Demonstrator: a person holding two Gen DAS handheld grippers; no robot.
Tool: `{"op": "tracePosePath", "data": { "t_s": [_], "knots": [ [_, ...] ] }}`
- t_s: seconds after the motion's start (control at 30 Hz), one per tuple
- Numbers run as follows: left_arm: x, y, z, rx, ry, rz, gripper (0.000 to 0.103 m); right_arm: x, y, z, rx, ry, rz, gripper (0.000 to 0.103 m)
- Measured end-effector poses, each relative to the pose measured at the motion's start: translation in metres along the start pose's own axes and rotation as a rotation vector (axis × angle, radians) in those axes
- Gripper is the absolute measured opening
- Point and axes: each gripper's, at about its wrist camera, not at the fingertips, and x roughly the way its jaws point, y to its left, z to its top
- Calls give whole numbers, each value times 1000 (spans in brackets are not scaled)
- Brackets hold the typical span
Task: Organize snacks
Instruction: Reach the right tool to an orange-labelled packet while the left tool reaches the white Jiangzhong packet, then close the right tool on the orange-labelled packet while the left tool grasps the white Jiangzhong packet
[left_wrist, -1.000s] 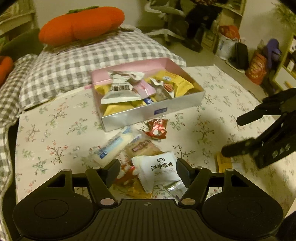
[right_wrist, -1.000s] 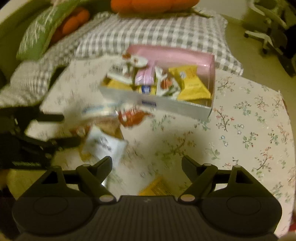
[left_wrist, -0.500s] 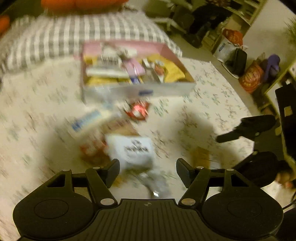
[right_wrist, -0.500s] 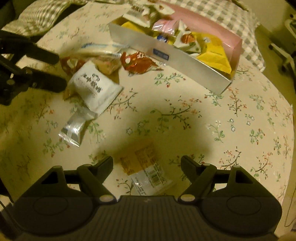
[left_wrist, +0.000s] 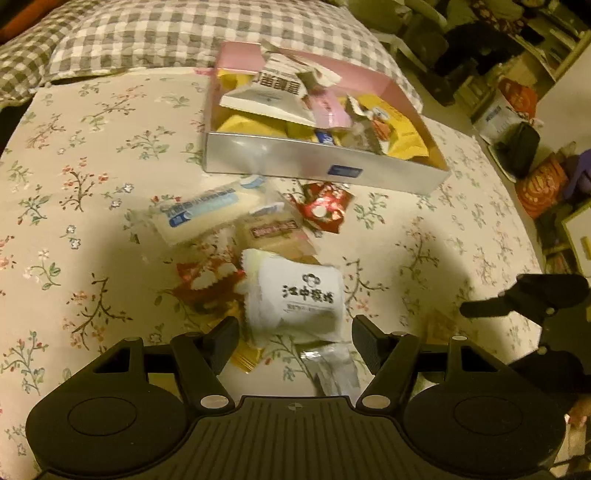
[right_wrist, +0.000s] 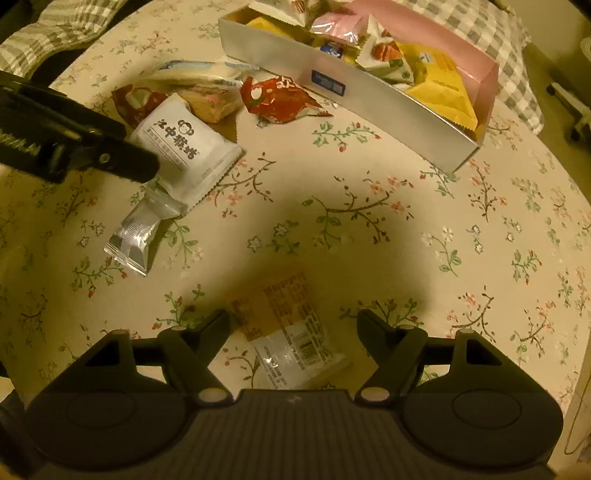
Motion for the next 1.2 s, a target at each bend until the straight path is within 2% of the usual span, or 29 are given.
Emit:
{"op": "tracePosePath", "data": {
  "t_s": [0.27,0.47,0.57,0.6,0.67,0.87,1.2],
  "knots": [
    [2,3,4,-5,-14,15,68,3,-6,-3,11,-16,49,65],
    [3,2,4,0,-11,17,69,1,-3,-4,2,-25,67,58],
    [3,3,4,2,-16,22,69,-1,-3,-4,19,-21,78,46],
    [2,3,5,5,-20,25,70,-2,-4,-3,37,-21,88,39],
    [3,3,5,13,-22,32,70,-3,-6,-2,71,-19,114,38],
    [4,2,5,21,-22,31,70,-4,-7,1,111,-19,109,36],
    [15,-3,9,43,-24,18,73,-14,-2,8,129,-68,99,36]
  ]
}}
